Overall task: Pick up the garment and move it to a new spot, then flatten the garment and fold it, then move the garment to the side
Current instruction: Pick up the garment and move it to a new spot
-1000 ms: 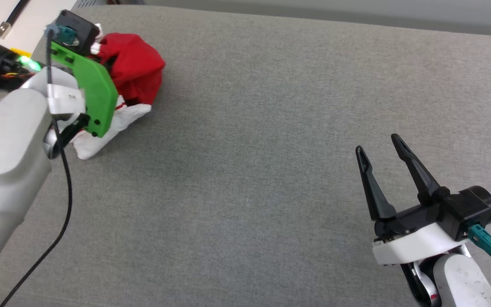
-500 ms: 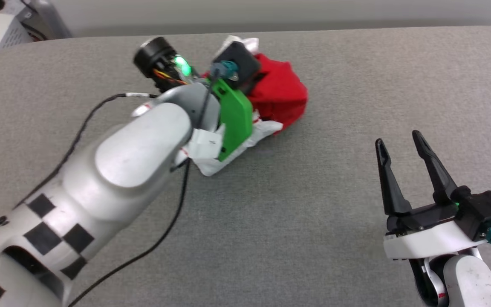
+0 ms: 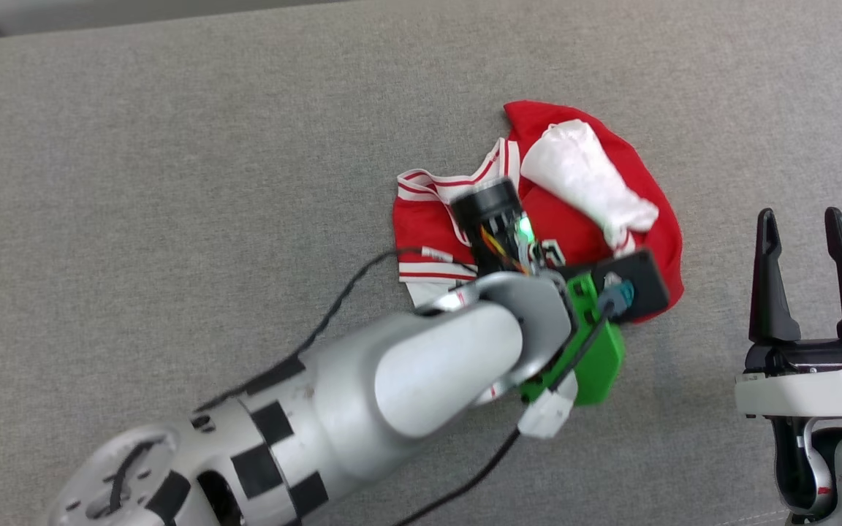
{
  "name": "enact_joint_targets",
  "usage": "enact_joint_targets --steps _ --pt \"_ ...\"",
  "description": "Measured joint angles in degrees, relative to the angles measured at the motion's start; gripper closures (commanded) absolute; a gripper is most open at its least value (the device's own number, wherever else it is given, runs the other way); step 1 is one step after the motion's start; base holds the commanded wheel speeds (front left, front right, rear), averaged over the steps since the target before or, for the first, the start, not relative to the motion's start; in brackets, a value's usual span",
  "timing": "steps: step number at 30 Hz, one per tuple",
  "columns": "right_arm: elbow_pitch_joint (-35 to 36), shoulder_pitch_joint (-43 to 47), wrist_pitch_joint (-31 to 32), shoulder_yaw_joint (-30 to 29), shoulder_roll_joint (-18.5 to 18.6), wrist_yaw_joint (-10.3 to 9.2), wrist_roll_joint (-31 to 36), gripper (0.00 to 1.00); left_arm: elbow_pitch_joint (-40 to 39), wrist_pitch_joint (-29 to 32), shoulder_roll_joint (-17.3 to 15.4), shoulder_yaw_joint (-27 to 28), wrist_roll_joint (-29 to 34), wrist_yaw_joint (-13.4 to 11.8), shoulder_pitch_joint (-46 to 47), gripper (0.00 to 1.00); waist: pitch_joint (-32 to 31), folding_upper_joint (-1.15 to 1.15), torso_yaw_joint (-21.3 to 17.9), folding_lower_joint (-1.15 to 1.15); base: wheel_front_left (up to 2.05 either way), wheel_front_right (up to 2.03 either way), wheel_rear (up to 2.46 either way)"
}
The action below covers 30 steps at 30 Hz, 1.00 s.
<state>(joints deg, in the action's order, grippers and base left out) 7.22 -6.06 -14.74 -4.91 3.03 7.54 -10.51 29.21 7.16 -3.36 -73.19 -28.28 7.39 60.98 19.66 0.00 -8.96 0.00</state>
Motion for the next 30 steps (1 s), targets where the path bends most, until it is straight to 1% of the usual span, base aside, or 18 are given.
enact_joint_targets --steps 5,7,10,11,16,19,22,26,28,30 --pt "-0.31 -0.71 0.0 -0.56 -0.02 0.0 -1.02 0.0 -1.45 4.58 0.16 -0.23 5.14 0.0 -10.18 1.0 2.65 0.0 -0.82 0.0 0.0 0.0 0.0" --pt "-0.52 -1.16 0.0 -0.56 -0.02 0.0 -1.24 0.0 -2.2 5.23 0.21 -0.29 5.34 0.0 -12.32 1.0 3.38 0.0 -1.05 0.0 0.0 0.0 0.0" --pt "-1.0 -1.35 0.0 -0.38 -0.02 0.0 -1.34 0.0 -2.61 4.44 0.26 -0.26 5.06 0.0 -12.53 1.0 3.99 0.0 -0.97 0.0 0.0 0.0 0.0" --pt "-1.46 -1.36 0.0 -0.23 -0.04 0.0 -1.33 0.0 -1.83 -0.3 0.26 -0.37 3.56 0.0 -11.31 0.0 3.66 0.0 -0.57 0.0 0.0 0.0 0.0" --pt "-2.05 -0.75 0.0 -0.42 -0.05 0.0 -1.23 0.0 -0.75 -10.68 0.31 -0.05 -0.26 -0.01 -8.5 0.0 1.24 0.0 0.35 0.0 0.0 0.0 0.0" --pt "-2.26 0.55 0.0 -0.43 -0.07 0.0 -0.93 0.0 -1.0 -15.64 0.34 0.9 -1.64 -1.65 -8.57 0.0 -0.96 0.0 1.17 0.0 0.0 0.0 0.0" --pt "-2.29 1.92 0.0 -0.4 -0.05 0.0 -0.63 0.0 -1.31 -18.64 0.37 2.16 -2.77 -4.44 -8.8 0.0 -3.35 0.0 2.11 0.0 0.0 0.0 0.0" --pt "-2.11 3.34 0.0 -0.05 -0.07 0.0 -0.14 0.0 -1.53 -21.09 0.02 6.12 -3.04 -9.54 -10.73 0.0 -6.6 0.0 3.53 0.0 0.0 0.0 0.0" --pt "-2.0 3.88 0.0 0.09 -0.08 0.0 0.35 0.0 -2.22 -21.5 -1.31 8.91 -3.05 -12.04 -12.27 0.0 -8.05 0.0 4.25 0.0 0.0 0.0 0.0" --pt "-1.88 4.43 0.0 0.09 -0.07 0.0 0.74 0.0 -3.66 -21.81 -3.75 12.13 -3.02 -14.77 -14.41 0.0 -9.55 0.0 5.08 0.0 0.0 0.0 0.0"
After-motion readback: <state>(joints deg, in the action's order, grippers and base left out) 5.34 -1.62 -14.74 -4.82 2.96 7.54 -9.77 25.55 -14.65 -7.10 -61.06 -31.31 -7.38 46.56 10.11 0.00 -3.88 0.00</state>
